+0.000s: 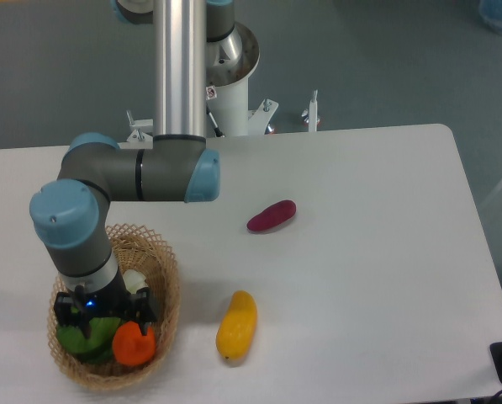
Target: Place the orange in the basket
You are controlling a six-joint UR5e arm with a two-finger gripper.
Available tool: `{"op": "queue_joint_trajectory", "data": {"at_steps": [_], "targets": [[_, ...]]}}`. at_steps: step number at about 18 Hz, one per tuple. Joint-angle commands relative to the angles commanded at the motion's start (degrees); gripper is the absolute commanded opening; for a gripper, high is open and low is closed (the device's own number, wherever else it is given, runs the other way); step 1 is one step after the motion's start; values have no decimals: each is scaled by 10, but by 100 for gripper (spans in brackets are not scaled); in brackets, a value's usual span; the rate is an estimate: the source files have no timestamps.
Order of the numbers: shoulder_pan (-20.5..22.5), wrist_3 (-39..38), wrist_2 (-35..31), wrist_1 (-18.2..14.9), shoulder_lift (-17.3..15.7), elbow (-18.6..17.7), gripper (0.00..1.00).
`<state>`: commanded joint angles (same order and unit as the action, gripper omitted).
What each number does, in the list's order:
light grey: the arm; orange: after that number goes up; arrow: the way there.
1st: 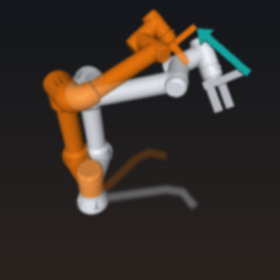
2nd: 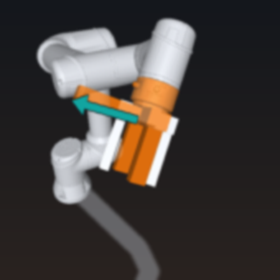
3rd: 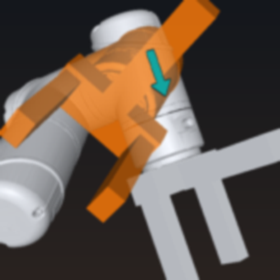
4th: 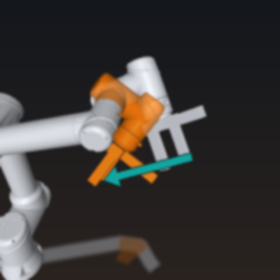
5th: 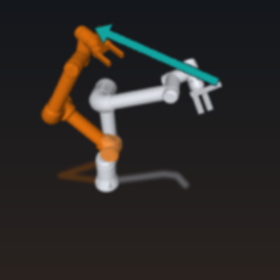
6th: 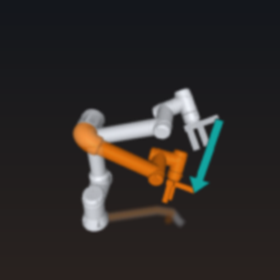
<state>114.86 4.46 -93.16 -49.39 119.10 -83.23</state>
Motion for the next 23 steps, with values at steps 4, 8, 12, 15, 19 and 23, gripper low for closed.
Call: {"op": "queue_joint_trajectory", "data": {"at_steps": [4, 8, 12, 15, 19, 23], "targets": [[55, 55, 3, -33, -39, -3, 100], [105, 164, 6, -69, -72, -4, 100], [149, 260, 7, -85, -89, -4, 100], [177, 336, 30, -142, -105, 3, 100], [201, 401, 45, -185, -113, 5, 100], [213, 416, 54, -216, -128, 6, 100]]}}
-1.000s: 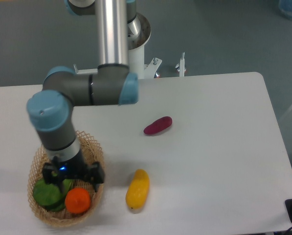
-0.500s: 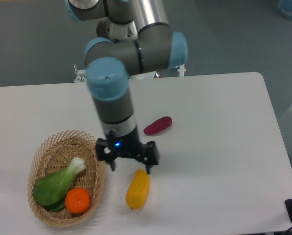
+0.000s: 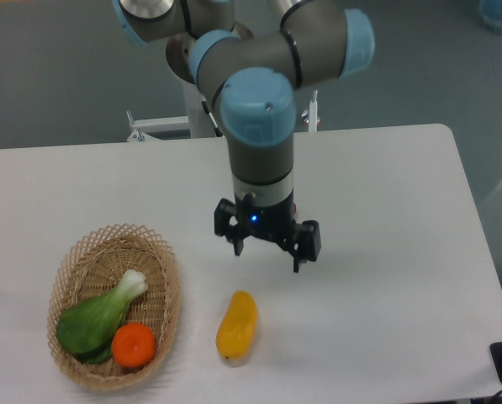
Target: Place the orange in the basket
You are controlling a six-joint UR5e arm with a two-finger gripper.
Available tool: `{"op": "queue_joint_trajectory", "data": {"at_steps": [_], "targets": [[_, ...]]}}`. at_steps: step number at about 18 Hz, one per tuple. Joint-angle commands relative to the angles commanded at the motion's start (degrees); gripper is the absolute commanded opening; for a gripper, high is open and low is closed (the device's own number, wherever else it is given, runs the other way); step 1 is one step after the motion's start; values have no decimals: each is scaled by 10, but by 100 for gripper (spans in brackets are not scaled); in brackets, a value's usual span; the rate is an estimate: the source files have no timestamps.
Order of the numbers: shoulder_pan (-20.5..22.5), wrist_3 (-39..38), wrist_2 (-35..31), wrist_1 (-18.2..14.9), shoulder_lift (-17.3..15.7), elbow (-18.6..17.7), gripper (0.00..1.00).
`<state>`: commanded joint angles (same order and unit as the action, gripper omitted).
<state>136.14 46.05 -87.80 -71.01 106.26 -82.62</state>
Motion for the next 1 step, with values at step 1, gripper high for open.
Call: {"op": "queue_joint_trajectory", "data": {"at_steps": [1], "targets": [[0, 0, 0, -1, 0, 0, 100]]}}
